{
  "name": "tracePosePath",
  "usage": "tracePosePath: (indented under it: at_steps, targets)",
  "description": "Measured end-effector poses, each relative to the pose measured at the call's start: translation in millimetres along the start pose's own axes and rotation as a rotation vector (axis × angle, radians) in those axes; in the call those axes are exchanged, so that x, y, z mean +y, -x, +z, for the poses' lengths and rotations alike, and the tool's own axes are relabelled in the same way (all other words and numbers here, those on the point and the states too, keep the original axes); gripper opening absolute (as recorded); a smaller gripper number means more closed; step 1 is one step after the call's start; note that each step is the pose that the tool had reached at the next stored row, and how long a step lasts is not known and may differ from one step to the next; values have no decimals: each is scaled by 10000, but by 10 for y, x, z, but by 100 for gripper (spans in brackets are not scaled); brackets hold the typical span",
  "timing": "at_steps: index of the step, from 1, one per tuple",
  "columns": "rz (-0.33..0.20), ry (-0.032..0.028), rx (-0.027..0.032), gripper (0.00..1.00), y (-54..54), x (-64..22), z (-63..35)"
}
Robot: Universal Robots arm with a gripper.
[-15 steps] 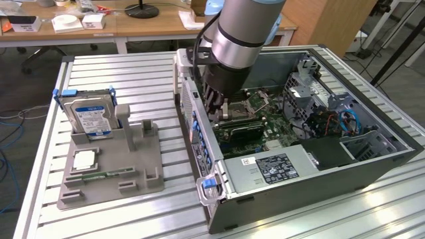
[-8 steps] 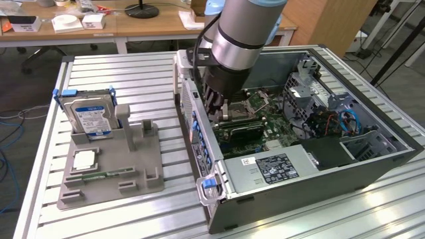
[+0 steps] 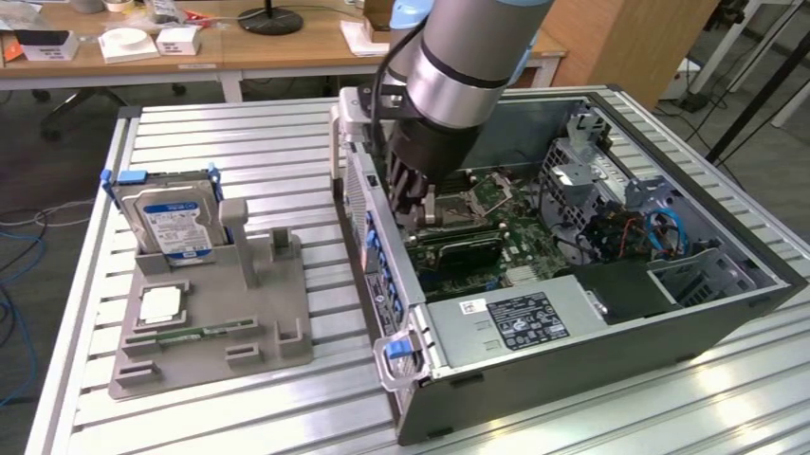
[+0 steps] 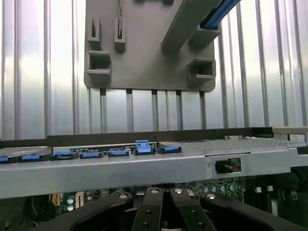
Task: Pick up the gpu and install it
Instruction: 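Press down on the gpu until it lock into place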
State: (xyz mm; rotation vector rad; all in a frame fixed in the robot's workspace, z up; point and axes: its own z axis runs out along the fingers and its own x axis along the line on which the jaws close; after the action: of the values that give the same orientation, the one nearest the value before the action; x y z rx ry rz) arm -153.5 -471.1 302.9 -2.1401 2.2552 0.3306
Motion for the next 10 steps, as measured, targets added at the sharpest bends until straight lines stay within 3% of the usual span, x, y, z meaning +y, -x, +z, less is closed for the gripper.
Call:
tracePosePath:
  at_steps: [1, 5, 10]
  targets:
    - [10, 45, 7, 11, 2, 1, -10]
    - [9, 41, 7, 11, 0, -8, -6]
    - [7, 37, 6, 11, -5, -92, -6]
